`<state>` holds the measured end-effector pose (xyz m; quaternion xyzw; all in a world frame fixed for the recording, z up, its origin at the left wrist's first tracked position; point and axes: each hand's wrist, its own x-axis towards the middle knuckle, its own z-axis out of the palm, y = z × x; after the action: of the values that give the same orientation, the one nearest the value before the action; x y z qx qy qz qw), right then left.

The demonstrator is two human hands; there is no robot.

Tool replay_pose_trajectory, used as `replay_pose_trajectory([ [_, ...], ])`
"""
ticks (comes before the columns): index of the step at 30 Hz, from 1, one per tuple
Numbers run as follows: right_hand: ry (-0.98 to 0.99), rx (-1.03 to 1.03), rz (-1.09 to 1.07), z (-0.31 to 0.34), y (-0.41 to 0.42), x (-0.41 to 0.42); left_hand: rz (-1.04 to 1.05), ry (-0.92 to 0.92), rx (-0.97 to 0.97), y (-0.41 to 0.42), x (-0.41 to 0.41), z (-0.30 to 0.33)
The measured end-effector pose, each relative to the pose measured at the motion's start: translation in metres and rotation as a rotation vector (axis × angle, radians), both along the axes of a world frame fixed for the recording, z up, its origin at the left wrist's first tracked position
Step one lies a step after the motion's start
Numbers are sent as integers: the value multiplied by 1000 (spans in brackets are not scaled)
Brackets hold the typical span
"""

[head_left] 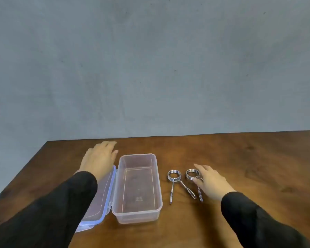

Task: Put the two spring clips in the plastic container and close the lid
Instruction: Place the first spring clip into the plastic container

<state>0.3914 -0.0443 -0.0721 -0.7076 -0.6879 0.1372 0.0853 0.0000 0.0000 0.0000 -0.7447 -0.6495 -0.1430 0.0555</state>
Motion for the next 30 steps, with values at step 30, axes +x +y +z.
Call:
replay_pose_trajectory([
  [30,202,321,25,69,15,-105,110,-93,-354,-17,-63,-125],
])
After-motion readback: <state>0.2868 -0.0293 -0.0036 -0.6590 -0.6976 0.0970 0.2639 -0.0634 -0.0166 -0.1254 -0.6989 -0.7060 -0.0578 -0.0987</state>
